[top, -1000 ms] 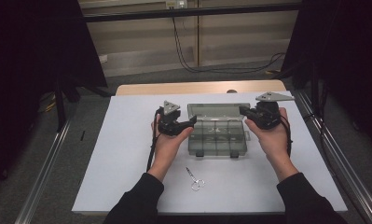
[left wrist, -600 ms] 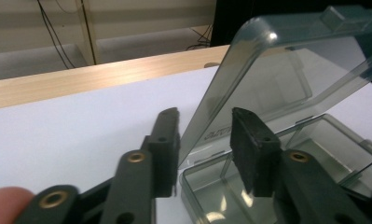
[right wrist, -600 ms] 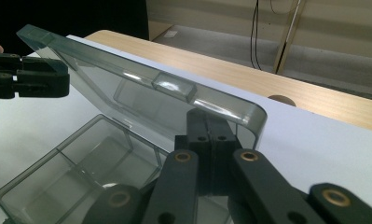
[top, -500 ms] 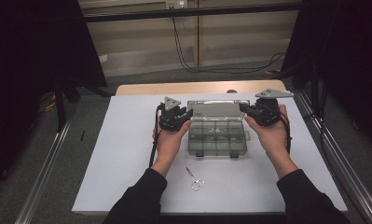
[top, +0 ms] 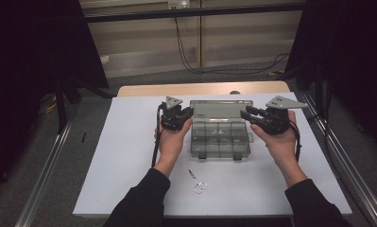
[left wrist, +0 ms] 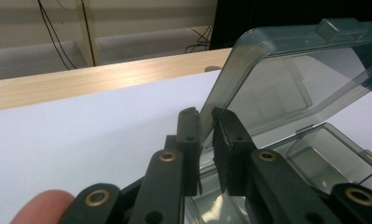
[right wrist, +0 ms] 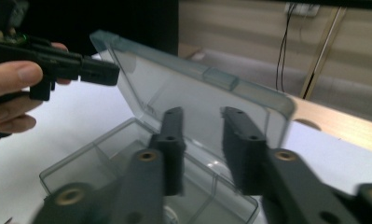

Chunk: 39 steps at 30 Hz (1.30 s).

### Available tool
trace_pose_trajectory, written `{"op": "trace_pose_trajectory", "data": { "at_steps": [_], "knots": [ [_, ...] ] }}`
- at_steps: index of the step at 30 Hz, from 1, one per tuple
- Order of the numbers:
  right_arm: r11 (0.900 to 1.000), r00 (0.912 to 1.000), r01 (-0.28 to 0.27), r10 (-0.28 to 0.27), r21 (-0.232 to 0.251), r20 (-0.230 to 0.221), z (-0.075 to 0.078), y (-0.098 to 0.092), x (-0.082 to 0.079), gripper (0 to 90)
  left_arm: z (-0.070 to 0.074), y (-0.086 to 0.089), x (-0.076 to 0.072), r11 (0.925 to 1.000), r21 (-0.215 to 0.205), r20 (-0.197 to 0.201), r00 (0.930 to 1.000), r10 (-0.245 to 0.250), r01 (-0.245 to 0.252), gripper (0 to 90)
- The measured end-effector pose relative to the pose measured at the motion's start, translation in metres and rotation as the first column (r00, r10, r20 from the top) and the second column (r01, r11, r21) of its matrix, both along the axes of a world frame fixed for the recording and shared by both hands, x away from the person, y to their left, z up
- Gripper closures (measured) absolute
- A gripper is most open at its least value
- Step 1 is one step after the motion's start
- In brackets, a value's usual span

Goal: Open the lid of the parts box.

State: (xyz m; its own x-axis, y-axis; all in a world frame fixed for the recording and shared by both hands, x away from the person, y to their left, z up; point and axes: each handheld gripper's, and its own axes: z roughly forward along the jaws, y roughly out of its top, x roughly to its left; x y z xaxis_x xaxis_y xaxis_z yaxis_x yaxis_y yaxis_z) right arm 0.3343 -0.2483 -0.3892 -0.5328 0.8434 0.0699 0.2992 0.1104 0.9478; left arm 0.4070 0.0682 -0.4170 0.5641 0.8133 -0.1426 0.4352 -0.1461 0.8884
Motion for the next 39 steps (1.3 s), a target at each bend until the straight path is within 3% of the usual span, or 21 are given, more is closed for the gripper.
{"op": "trace_pose_trajectory", "data": {
  "at_steps": [3,5,10,13,16,19,22,24,26,33,39],
  "knots": [
    [0.989,0.9895,0.139,-0.141,0.045,0.033,-0.001,-0.010,-0.004,17.5,-0.001,0.000,0.001,0.9999,-0.015,-0.006,1.0000,-0.004,0.003,80.4],
    [0.984,0.9858,0.167,-0.168,0.066,0.009,-0.002,-0.016,-0.002,0.0,-0.001,0.001,0.001,0.9999,-0.015,-0.010,0.9999,-0.006,0.006,80.6],
    [0.977,0.9808,0.195,-0.194,0.086,-0.021,-0.009,-0.022,0.004,0.0,-0.002,0.000,0.003,0.9997,-0.024,-0.012,0.9999,-0.004,0.004,81.0],
    [0.975,0.9786,0.201,-0.195,0.093,-0.066,-0.016,-0.023,0.010,0.3,-0.002,0.002,0.004,0.9995,-0.027,-0.014,0.9998,-0.015,0.014,81.6],
    [0.969,0.9665,0.246,-0.243,0.034,-0.083,-0.024,-0.017,0.014,11.3,-0.002,0.001,0.005,0.9997,-0.023,-0.012,0.9999,-0.009,0.009,82.1],
    [0.971,0.9684,0.239,-0.236,0.023,-0.080,-0.030,-0.012,0.017,23.0,-0.002,0.000,0.006,0.9995,-0.032,-0.013,0.9999,-0.009,0.008,82.4],
    [0.977,0.9746,0.210,-0.207,0.023,-0.085,-0.036,-0.007,0.021,49.6,-0.002,0.001,0.007,0.9993,-0.036,-0.013,0.9999,-0.011,0.011,82.6],
    [0.977,0.9730,0.214,-0.211,0.020,-0.094,-0.037,-0.003,0.024,54.3,-0.002,0.001,0.008,0.9991,-0.042,-0.019,0.9998,-0.010,0.010,82.6],
    [0.972,0.9669,0.236,-0.236,-0.005,-0.097,-0.039,0.000,0.027,59.5,-0.002,0.001,0.009,0.9992,-0.040,-0.021,0.9998,-0.007,0.006,82.7],
    [0.957,0.9496,0.291,-0.291,-0.023,-0.116,-0.042,0.004,0.033,75.4,-0.003,0.001,0.012,0.9994,-0.033,-0.012,0.9998,-0.014,0.013,83.0],
    [0.954,0.9440,0.299,-0.299,-0.022,-0.138,-0.045,0.004,0.041,82.9,-0.010,0.002,0.018,0.9984,-0.055,-0.038,0.9991,-0.017,0.015,83.0]
  ]
}}
